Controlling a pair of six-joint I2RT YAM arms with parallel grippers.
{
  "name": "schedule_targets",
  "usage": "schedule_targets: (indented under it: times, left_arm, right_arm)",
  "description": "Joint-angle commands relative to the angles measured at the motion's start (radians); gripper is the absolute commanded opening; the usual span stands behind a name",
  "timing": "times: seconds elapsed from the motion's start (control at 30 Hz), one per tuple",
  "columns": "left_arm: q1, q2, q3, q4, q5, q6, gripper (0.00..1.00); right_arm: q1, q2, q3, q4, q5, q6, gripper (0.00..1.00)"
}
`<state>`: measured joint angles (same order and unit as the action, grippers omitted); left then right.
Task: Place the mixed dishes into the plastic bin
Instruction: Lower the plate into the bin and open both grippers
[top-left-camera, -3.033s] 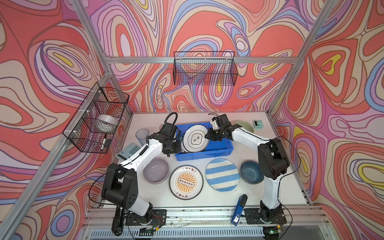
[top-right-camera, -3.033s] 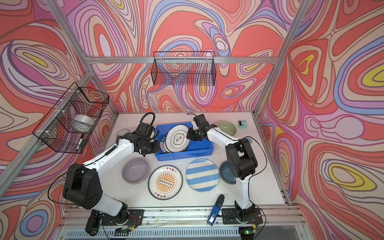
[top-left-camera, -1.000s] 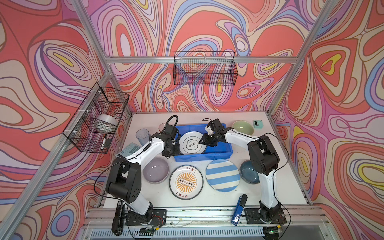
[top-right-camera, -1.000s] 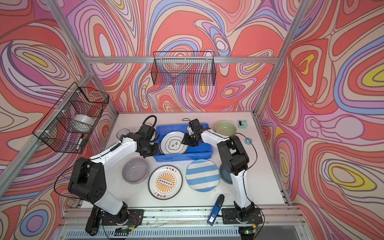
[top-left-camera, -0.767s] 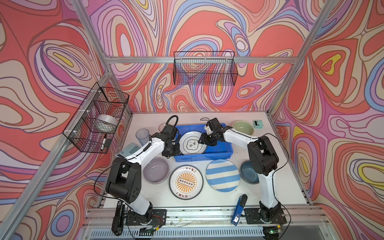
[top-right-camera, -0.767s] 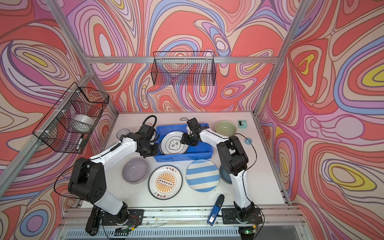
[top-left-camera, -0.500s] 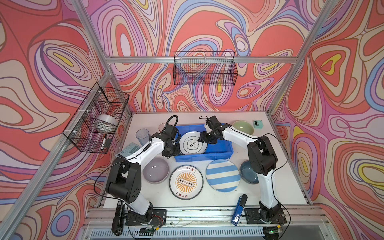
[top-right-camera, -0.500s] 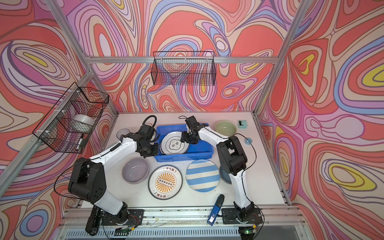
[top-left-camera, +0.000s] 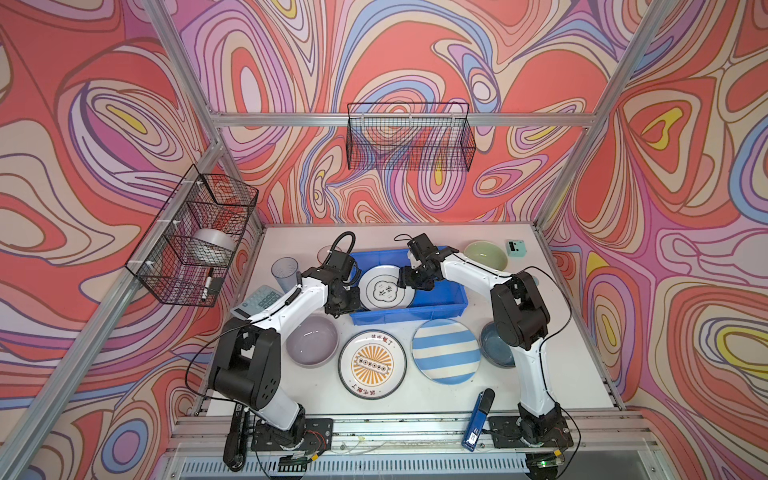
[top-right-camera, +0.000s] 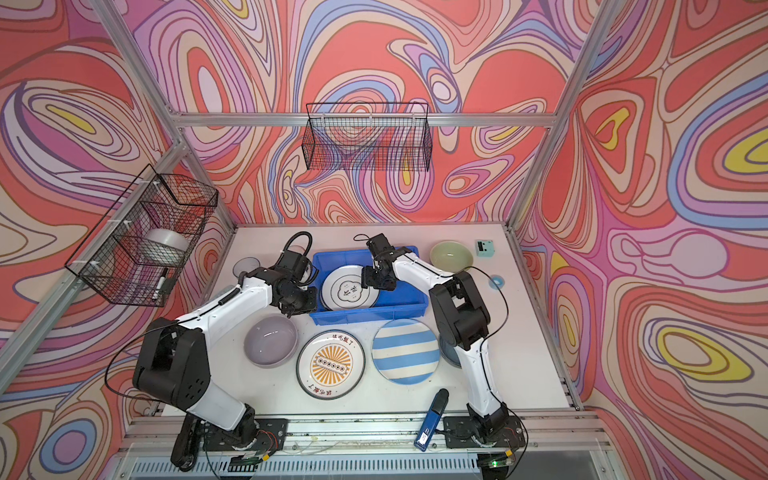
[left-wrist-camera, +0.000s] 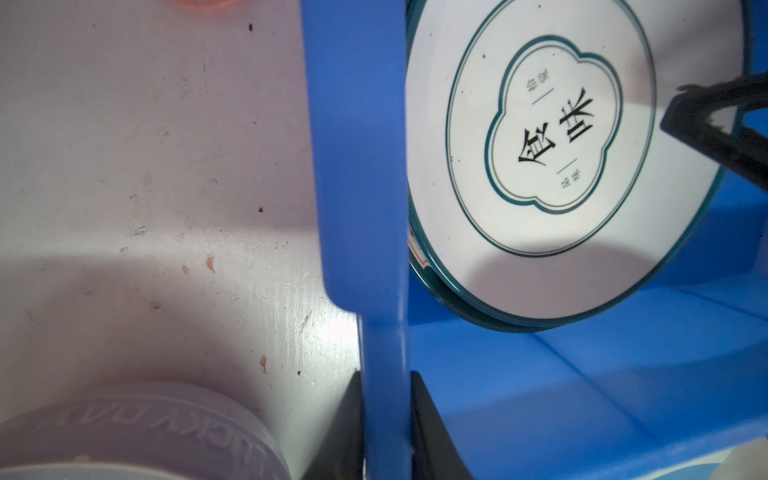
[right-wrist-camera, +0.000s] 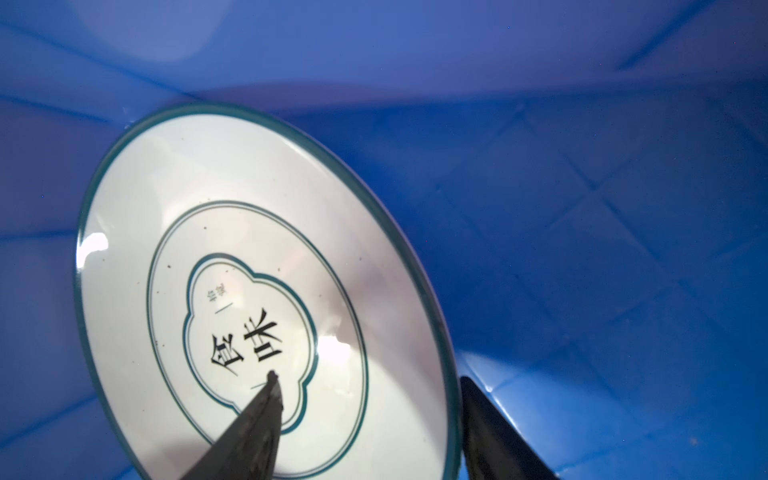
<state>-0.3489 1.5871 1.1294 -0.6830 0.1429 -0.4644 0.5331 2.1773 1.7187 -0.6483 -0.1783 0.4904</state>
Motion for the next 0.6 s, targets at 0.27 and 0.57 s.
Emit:
schedule_targets:
  times: [0.27, 0.57]
  left_arm:
    - [-0.005, -0.054, 0.003, 0.005, 0.009, 0.0, 0.26]
    - [-0.004, -0.052, 0.01, 0.005, 0.017, 0.005, 0.28]
  right_arm:
    - [0.01, 0.019, 0.045, -0.061, 0.03, -0.023, 0.73]
    - [0.013, 0.026, 0.074, -0.088, 0.002, -0.038, 0.77]
